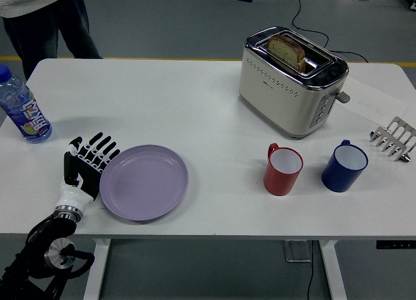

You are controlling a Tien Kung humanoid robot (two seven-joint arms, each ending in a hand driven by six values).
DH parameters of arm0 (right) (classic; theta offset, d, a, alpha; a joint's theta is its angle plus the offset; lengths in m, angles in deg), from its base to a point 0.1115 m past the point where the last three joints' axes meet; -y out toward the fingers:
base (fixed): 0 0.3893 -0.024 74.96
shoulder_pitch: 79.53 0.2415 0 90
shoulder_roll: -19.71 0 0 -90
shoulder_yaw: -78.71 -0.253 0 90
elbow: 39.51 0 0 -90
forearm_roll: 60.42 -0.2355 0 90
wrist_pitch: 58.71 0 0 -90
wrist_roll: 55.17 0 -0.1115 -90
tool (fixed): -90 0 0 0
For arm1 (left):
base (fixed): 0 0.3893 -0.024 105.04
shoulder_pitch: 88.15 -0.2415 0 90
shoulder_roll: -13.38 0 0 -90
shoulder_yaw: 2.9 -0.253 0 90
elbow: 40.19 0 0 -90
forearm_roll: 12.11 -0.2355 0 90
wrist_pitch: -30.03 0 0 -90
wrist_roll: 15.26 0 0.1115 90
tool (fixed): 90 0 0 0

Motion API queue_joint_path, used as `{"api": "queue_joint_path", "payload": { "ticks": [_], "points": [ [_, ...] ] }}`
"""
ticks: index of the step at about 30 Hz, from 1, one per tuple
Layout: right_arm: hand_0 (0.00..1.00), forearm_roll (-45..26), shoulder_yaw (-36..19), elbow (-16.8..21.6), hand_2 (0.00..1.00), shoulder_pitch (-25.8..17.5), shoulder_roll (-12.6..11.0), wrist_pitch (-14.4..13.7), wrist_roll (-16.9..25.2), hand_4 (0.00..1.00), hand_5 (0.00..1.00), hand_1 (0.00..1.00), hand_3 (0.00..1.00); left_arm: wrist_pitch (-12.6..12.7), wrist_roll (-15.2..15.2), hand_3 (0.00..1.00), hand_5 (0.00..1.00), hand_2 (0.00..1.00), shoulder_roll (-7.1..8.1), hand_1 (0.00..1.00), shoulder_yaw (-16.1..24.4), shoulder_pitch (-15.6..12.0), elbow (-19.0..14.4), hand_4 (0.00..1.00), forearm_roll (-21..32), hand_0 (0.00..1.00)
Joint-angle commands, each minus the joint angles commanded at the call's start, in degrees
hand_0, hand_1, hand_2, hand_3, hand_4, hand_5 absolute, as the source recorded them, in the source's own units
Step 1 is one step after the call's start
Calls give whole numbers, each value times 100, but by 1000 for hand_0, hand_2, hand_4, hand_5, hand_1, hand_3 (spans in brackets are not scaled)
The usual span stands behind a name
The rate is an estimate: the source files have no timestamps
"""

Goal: Push plate across desktop

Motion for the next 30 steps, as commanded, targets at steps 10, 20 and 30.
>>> {"api": "queue_joint_path", "payload": {
  "ticks": [10,20,30],
  "points": [
    [603,-5,22,9,678,-10,0,6,3,399,609,557,656,5,4,647,998,681,0,723,-137,-42,-74,483,-12,701],
    [603,7,21,6,677,-9,0,14,7,401,609,557,656,2,9,647,998,681,0,723,-366,-42,-159,483,20,699],
    [603,40,-3,8,677,-2,0,5,-5,402,608,557,656,2,18,649,998,682,0,723,-602,-45,-174,480,59,699]
  ]
}}
